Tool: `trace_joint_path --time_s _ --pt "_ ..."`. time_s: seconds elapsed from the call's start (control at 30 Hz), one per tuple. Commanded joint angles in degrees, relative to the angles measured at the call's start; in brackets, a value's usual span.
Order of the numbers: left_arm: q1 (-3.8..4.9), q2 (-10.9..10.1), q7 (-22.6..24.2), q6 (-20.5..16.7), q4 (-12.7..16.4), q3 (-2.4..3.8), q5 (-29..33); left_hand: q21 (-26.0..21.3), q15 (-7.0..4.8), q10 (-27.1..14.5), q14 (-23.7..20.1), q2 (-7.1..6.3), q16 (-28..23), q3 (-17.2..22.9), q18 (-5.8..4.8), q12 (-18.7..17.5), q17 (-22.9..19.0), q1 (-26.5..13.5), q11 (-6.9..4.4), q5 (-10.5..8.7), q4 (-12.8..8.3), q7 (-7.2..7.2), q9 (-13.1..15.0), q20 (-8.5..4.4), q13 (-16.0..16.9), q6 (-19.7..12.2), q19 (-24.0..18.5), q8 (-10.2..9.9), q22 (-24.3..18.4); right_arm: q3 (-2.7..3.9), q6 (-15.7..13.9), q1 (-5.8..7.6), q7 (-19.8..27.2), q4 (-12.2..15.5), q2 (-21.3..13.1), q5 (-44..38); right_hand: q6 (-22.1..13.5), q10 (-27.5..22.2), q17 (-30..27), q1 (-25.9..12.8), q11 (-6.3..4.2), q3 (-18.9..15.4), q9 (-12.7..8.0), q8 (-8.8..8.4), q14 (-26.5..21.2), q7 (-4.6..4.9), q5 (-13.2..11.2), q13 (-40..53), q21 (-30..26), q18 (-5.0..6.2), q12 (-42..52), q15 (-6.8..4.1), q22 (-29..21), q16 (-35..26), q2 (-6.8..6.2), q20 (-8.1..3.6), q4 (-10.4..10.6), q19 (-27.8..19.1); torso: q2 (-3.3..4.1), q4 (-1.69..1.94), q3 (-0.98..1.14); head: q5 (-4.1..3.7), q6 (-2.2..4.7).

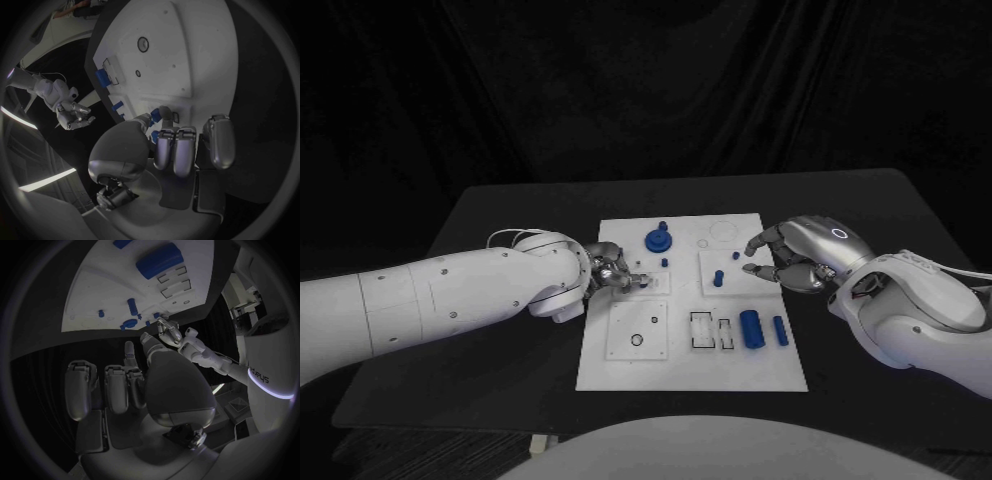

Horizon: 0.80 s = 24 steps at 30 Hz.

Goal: Assemble the parts on the task board

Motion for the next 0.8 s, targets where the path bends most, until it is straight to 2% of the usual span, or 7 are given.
trace_joint_path --time_s 0.03,0.13,0.23,0.57,0.8 --pt "0.38 -0.41 -1.29 -1.22 0.69 0.06 0.34 0.33 -0.37 5.98 6.04 -0.37 0.15 -0.6 -0.18 0.19 15.1 -0.46 -0.42 -0.49 0.14 -0.36 0.2 0.09 15.09 0.17 0.39 0.33 10.69 0.03 -0.19 -0.13 -0.67 -0.06 0.0 -0.18 0.31 5.96 6.23 -0.12 -0.36 0.11 -0.05 -0.32 4.49 0.04 0.3 14.99 -0.18 0.77 0.15 -0.34 12.84 -0.3 0.07 -0.18 0.37 3.05 0.01 -0.03 0.02 0.25 -0.01" --pt "0.99 -0.83 -1.6 -1.56 1.0 0.07 0.34 0.46 -0.5 5.98 6.04 -0.11 0.15 -1.75 -0.23 0.19 15.1 -1.66 -0.54 -1.79 0.49 -0.46 0.56 -0.08 15.09 0.35 0.58 0.2 10.74 0.03 -0.24 -0.13 -0.65 -0.19 0.15 -0.18 0.31 5.96 6.23 -0.12 -0.36 0.11 -0.05 -0.32 4.49 0.04 0.3 14.99 -0.18 0.77 0.15 -0.34 12.84 -0.3 0.07 -0.18 0.37 3.05 0.05 -0.02 0.04 0.49 -0.01" --pt "1.78 -1.09 -1.43 -1.91 1.16 0.07 0.34 0.47 -0.57 5.98 6.04 0.41 0.15 -2.81 -0.24 0.19 15.1 -2.99 -0.6 -2.27 0.61 -0.51 0.8 -0.18 15.09 0.56 0.66 0.06 10.75 0.03 -0.39 -0.13 -0.59 -0.29 0.27 -0.18 0.34 5.96 6.23 -0.28 -0.36 0.06 -0.08 -0.35 4.5 0.04 0.27 14.99 -0.18 0.77 0.15 -0.34 12.84 -0.3 0.09 -0.18 0.51 3.04 0.07 -0.06 0.01 0.62 -0.01" --pt "4.12 -1.87 0.66 -3.79 2.23 0.08 0.34 0.5 -0.59 5.98 6.04 0.55 0.15 -3.47 -0.25 0.19 15.1 -3.62 -0.62 -2.27 0.51 -0.53 0.86 -0.21 15.09 0.56 0.71 -0.14 10.77 0.03 -0.61 -0.13 -0.47 -0.45 0.37 -0.18 0.36 5.96 6.23 -0.56 -0.33 -0.03 -0.13 -0.41 4.5 0.04 0.23 14.99 -0.22 0.78 0.15 -0.33 12.83 -0.29 0.14 -0.18 0.77 3.03 0.1 -0.1 -0.01 0.62 -0.01" --pt "5.39 -1.98 0.4 -2.07 1.93 0.08 0.34 0.46 -0.65 5.98 6.04 0.6 0.15 -3.68 -0.26 0.19 15.1 -2.09 -0.67 -1.53 -0.06 -0.59 0.5 -0.25 15.09 0.52 0.72 -0.99 10.76 0.03 -0.51 -0.13 -0.48 -0.64 0.48 -0.18 0.36 5.96 6.17 -0.61 -0.33 -0.04 -0.14 -0.43 4.49 0.04 0.23 14.99 -0.24 0.79 0.15 -0.32 12.82 -0.32 0.14 -0.18 0.82 3.02 0.03 0.06 0.04 0.57 -0.01"
